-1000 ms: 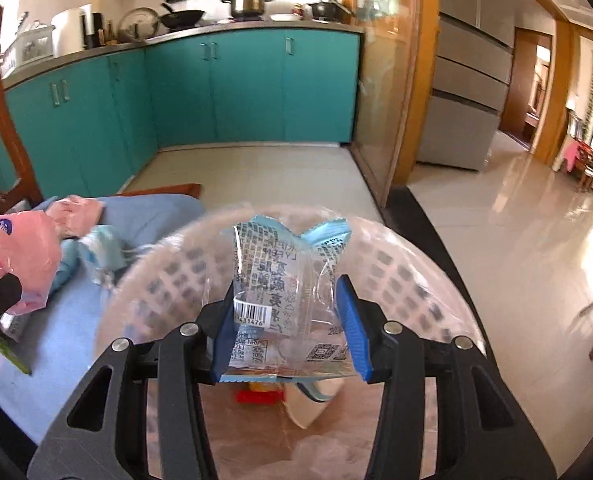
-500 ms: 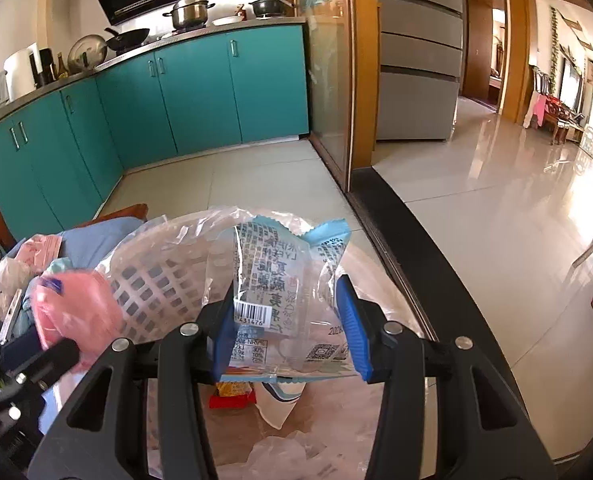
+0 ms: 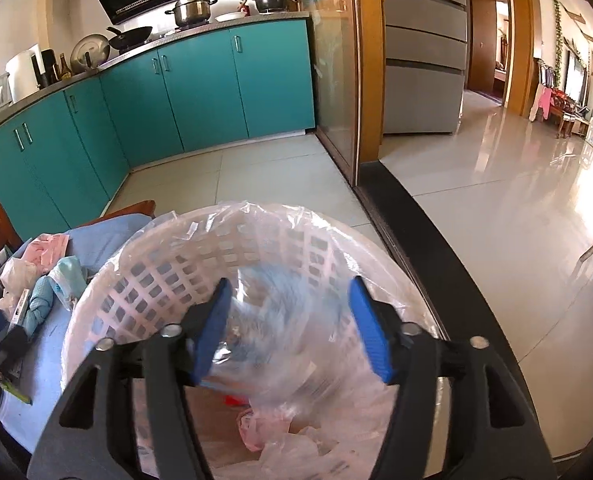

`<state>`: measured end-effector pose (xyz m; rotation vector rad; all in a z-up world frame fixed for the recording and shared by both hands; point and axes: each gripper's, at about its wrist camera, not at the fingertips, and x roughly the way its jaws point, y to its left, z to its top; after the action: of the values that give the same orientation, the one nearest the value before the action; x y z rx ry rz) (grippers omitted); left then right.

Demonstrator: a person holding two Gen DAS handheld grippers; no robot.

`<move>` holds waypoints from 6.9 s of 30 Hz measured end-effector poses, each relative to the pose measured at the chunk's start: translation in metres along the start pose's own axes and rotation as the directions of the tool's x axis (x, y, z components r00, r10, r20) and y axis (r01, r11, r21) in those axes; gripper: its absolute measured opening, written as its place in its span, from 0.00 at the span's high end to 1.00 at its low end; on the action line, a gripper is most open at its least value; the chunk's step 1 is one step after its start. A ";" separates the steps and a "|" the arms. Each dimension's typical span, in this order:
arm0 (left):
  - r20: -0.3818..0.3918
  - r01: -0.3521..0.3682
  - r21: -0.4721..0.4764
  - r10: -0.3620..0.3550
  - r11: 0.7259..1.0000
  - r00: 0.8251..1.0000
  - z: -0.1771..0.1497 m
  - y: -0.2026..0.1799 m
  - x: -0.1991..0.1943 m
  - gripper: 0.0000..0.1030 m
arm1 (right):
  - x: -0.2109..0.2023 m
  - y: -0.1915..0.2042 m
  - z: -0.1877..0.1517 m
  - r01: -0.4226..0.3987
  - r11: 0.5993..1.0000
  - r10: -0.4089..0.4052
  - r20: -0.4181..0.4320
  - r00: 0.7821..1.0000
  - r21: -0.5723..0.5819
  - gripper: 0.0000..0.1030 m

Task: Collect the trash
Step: 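Grasp the green vegetable stalk with the right gripper, then lift the green vegetable stalk off the cloth with the right gripper, then grasp the white ointment box with the left gripper while the right gripper holds the stalk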

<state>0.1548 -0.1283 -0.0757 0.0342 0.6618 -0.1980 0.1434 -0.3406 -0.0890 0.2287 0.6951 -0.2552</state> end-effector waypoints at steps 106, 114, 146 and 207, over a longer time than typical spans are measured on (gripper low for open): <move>-0.177 -0.428 -0.202 0.397 0.881 0.901 -0.077 0.196 -0.081 0.21 | -0.012 0.273 -0.109 -0.686 0.577 0.528 -0.438 0.728 -0.443 0.87; -0.190 -0.431 -0.195 0.397 0.881 0.898 -0.077 0.196 -0.076 0.21 | -0.028 0.258 -0.087 -0.737 0.559 0.641 -0.365 0.675 -0.380 0.87; -0.226 -0.407 -0.182 0.365 0.895 0.903 -0.083 0.189 -0.059 0.21 | -0.016 0.212 -0.047 -0.635 0.729 0.609 -0.179 0.772 -0.257 0.87; -0.235 -0.208 -0.245 0.150 0.947 0.960 -0.054 0.162 -0.012 0.18 | -0.003 0.210 -0.050 -0.528 0.816 0.508 -0.144 0.849 -0.234 0.85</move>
<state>0.1441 0.0378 -0.1160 -0.1458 0.8910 0.0748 0.1757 -0.1277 -0.0986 0.1631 0.7065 0.3765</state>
